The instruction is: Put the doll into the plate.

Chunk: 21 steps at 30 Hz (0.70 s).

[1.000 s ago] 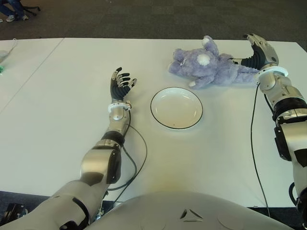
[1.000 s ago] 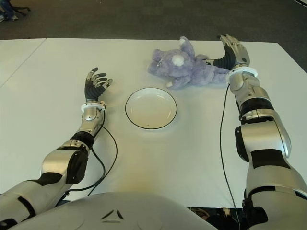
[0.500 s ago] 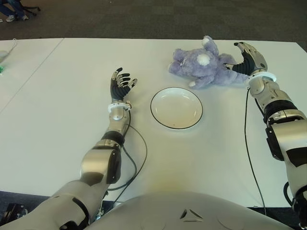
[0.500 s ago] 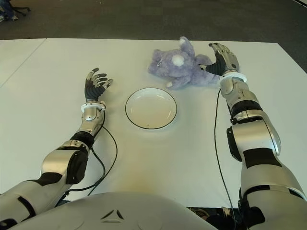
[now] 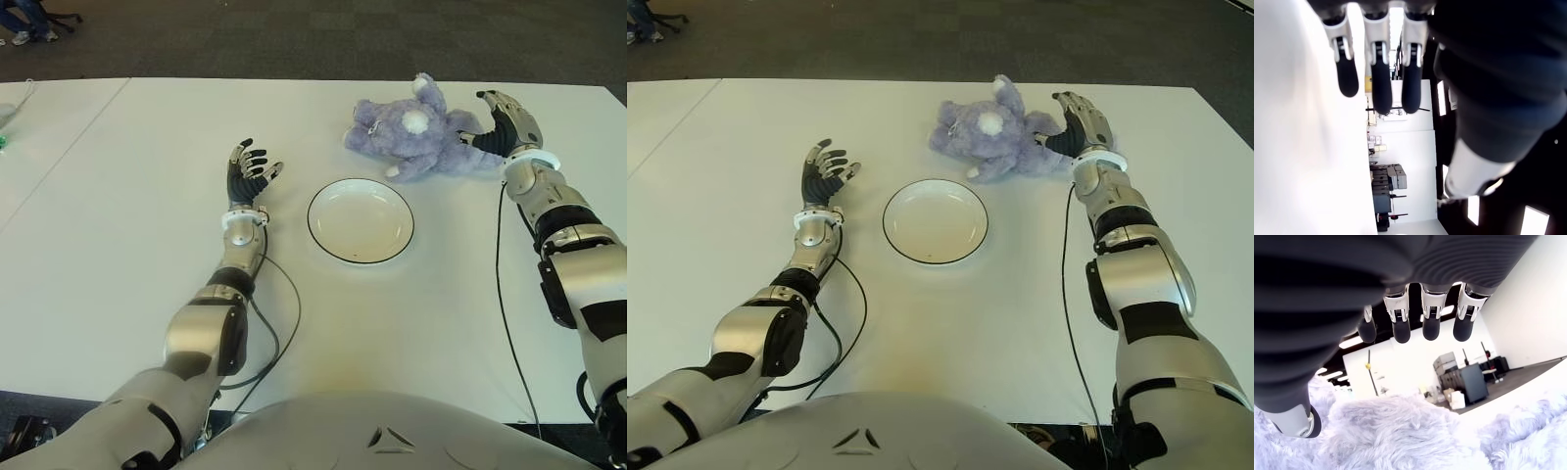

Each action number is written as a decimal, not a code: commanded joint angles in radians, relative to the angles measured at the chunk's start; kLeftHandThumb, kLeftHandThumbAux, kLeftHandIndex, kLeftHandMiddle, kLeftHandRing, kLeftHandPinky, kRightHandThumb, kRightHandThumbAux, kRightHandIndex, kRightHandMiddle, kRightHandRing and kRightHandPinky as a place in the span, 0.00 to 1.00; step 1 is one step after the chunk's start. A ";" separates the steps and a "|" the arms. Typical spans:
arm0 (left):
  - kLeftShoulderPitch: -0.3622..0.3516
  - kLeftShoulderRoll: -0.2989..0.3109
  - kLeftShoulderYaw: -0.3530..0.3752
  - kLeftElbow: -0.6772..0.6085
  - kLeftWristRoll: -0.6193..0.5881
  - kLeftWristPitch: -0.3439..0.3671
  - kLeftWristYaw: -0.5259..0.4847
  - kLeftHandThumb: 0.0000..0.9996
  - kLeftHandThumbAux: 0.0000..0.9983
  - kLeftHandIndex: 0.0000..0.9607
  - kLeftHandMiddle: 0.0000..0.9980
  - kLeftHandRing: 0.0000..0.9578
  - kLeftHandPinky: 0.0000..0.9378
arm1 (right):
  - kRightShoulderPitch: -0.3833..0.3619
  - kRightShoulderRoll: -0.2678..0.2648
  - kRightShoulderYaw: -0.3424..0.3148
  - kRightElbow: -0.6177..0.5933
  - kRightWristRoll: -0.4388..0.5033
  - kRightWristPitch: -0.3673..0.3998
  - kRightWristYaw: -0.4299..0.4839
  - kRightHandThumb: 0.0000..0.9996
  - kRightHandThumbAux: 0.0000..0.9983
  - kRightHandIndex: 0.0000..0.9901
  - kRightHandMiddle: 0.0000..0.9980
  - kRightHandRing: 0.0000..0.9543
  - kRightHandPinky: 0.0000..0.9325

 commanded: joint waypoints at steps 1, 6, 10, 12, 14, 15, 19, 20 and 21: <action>0.216 -0.058 -0.027 0.161 0.039 0.119 0.024 0.11 0.87 0.19 0.34 0.35 0.32 | -0.019 0.035 0.009 0.025 0.003 0.030 -0.002 0.41 0.58 0.00 0.00 0.00 0.09; 0.213 -0.060 -0.032 0.162 0.040 0.123 0.028 0.10 0.86 0.19 0.33 0.35 0.34 | -0.018 0.041 0.005 0.032 0.007 0.032 0.000 0.45 0.58 0.00 0.00 0.00 0.10; 0.211 -0.061 -0.033 0.162 0.035 0.124 0.030 0.08 0.86 0.19 0.33 0.36 0.34 | -0.017 0.047 -0.001 0.036 0.012 0.033 0.003 0.46 0.58 0.00 0.00 0.00 0.09; 0.209 -0.062 -0.032 0.163 0.033 0.125 0.031 0.07 0.85 0.21 0.34 0.36 0.34 | -0.016 0.052 -0.004 0.039 0.015 0.034 0.004 0.47 0.59 0.00 0.00 0.00 0.08; 0.208 -0.062 -0.030 0.163 0.031 0.128 0.028 0.06 0.84 0.21 0.34 0.36 0.35 | -0.010 0.064 -0.015 0.044 0.027 0.037 0.006 0.47 0.59 0.00 0.00 0.00 0.08; 0.207 -0.062 -0.029 0.164 0.029 0.131 0.027 0.05 0.83 0.20 0.34 0.36 0.35 | -0.007 0.071 -0.020 0.046 0.033 0.039 0.008 0.47 0.60 0.00 0.00 0.00 0.08; 0.205 -0.063 -0.029 0.165 0.029 0.137 0.031 0.03 0.82 0.20 0.33 0.36 0.35 | 0.008 0.098 -0.044 0.053 0.058 0.042 0.017 0.47 0.61 0.01 0.00 0.00 0.08; 0.205 -0.063 -0.029 0.165 0.029 0.137 0.032 0.03 0.81 0.19 0.33 0.36 0.35 | 0.009 0.100 -0.045 0.053 0.060 0.042 0.018 0.47 0.61 0.01 0.00 0.00 0.08; 0.205 -0.063 -0.030 0.165 0.031 0.137 0.035 0.01 0.81 0.19 0.33 0.36 0.35 | 0.013 0.106 -0.049 0.054 0.066 0.043 0.020 0.45 0.62 0.01 0.00 0.00 0.09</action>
